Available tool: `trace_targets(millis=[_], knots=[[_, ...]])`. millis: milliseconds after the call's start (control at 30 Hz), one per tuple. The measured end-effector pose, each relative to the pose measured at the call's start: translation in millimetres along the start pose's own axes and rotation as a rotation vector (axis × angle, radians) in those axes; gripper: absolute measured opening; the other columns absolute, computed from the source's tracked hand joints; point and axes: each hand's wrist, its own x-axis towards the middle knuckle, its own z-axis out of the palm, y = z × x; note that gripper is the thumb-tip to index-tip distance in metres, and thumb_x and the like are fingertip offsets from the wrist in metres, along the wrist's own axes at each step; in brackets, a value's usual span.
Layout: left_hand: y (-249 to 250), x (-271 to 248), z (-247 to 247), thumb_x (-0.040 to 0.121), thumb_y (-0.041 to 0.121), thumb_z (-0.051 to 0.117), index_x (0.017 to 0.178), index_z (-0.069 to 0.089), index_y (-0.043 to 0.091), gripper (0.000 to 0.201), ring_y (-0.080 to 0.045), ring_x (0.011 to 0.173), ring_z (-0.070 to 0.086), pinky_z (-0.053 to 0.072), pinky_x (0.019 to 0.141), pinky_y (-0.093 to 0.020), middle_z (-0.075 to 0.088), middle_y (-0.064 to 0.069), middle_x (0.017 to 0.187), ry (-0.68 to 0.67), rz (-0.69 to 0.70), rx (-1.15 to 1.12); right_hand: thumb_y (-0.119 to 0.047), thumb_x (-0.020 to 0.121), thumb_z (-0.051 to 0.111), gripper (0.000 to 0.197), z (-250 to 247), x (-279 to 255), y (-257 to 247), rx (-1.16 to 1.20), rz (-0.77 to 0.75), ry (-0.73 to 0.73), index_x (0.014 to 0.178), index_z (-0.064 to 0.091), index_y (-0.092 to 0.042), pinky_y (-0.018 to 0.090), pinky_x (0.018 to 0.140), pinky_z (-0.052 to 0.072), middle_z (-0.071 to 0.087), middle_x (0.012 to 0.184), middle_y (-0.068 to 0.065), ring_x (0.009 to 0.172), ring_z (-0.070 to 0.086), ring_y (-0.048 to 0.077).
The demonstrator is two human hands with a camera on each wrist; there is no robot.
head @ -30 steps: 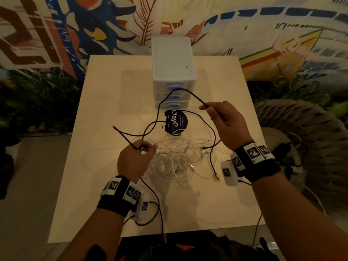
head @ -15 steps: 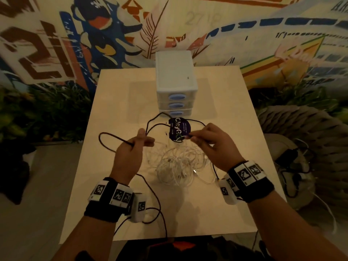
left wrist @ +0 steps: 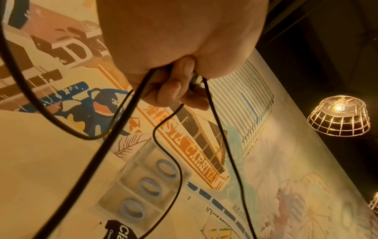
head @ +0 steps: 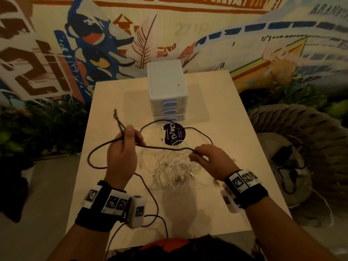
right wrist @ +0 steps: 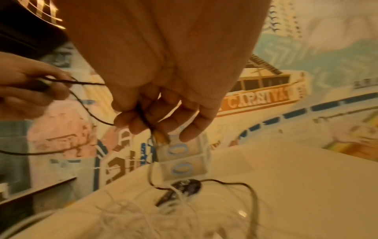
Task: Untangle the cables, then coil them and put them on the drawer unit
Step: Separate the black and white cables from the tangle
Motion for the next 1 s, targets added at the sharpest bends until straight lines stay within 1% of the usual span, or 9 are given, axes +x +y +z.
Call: trace_targets(millis=[67,233,300,433,667,767,833,900,1000], knots=[[-4,3,-6,0.110,0.040,0.038,0.076,0.065,0.013,0.052,0.000,0.054,0.053,0.040,0.066,-0.034,0.065,0.008,0.062,-0.010,0.016,0.029,-0.037,0.103,0.054,0.021,-1,-17,25,0.027,0.101,0.034,0.097,0.071,-0.027,0.033,0.082,0.048,0.067,0.090,-0.007,0.086,0.059,0.007],[1,-12,10,0.108,0.038,0.037,0.074,0.063,0.016,0.048,-0.005,0.070,0.062,0.041,0.069,-0.009,0.068,0.010,0.074,-0.176,0.100,0.167,-0.042,0.097,0.063,0.012,11,-43,57,0.126,0.351,-0.007,0.108,0.065,-0.038,0.024,0.074,0.052,0.068,0.094,-0.015,0.081,0.063,0.000],[3,-18,19,0.106,0.039,0.039,0.074,0.063,0.016,0.046,-0.008,0.071,0.063,0.042,0.071,-0.008,0.069,0.005,0.073,-0.215,0.094,0.136,-0.043,0.094,0.066,0.022,22,-47,71,0.056,0.507,-0.085,0.114,0.060,-0.037,0.031,0.077,0.055,0.068,0.094,-0.014,0.081,0.067,0.007],[12,-24,24,0.104,0.038,0.048,0.073,0.064,0.015,0.042,-0.005,0.065,0.063,0.043,0.070,-0.009,0.068,0.006,0.067,-0.293,0.129,0.121,-0.048,0.083,0.077,0.045,42,-57,97,-0.034,0.761,-0.222,0.113,0.052,-0.027,0.029,0.079,0.047,0.066,0.099,-0.002,0.092,0.063,0.017],[19,-24,24,0.102,0.036,0.052,0.071,0.065,0.014,0.040,-0.003,0.060,0.060,0.041,0.066,-0.007,0.068,0.006,0.066,-0.302,0.151,0.143,-0.038,0.091,0.069,0.030,45,-49,102,-0.191,0.738,-0.239,0.114,0.068,-0.018,0.028,0.093,0.047,0.067,0.120,0.005,0.115,0.061,0.023],[21,-25,21,0.102,0.042,0.052,0.072,0.065,0.016,0.041,-0.001,0.052,0.057,0.042,0.060,-0.010,0.068,0.005,0.065,-0.291,0.156,0.127,-0.040,0.088,0.073,0.015,18,-46,77,-0.104,0.657,-0.013,0.094,0.071,-0.027,0.026,0.076,0.047,0.071,0.093,-0.005,0.093,0.067,0.015],[23,-22,15,0.103,0.049,0.052,0.073,0.065,0.020,0.043,-0.007,0.064,0.065,0.048,0.069,-0.015,0.070,0.003,0.069,-0.253,0.196,0.114,-0.041,0.087,0.075,0.012,-10,-46,50,-0.034,0.506,0.248,0.084,0.067,-0.033,0.024,0.066,0.046,0.067,0.080,-0.014,0.075,0.065,0.004],[30,-17,7,0.101,0.048,0.050,0.074,0.066,0.020,0.042,-0.012,0.071,0.068,0.049,0.074,-0.014,0.070,0.004,0.071,-0.225,0.254,0.108,-0.038,0.089,0.075,0.011,-42,-46,23,0.041,0.338,0.491,0.084,0.065,-0.033,0.018,0.062,0.047,0.067,0.082,-0.015,0.071,0.064,0.000],[48,-8,0,0.104,0.039,0.053,0.077,0.067,0.019,0.037,-0.010,0.075,0.069,0.046,0.081,-0.009,0.071,0.005,0.072,-0.164,0.315,0.092,-0.033,0.090,0.073,0.009,-84,-40,-15,0.163,0.126,0.700,0.091,0.065,-0.033,0.013,0.067,0.050,0.067,0.089,-0.015,0.077,0.065,0.003]])
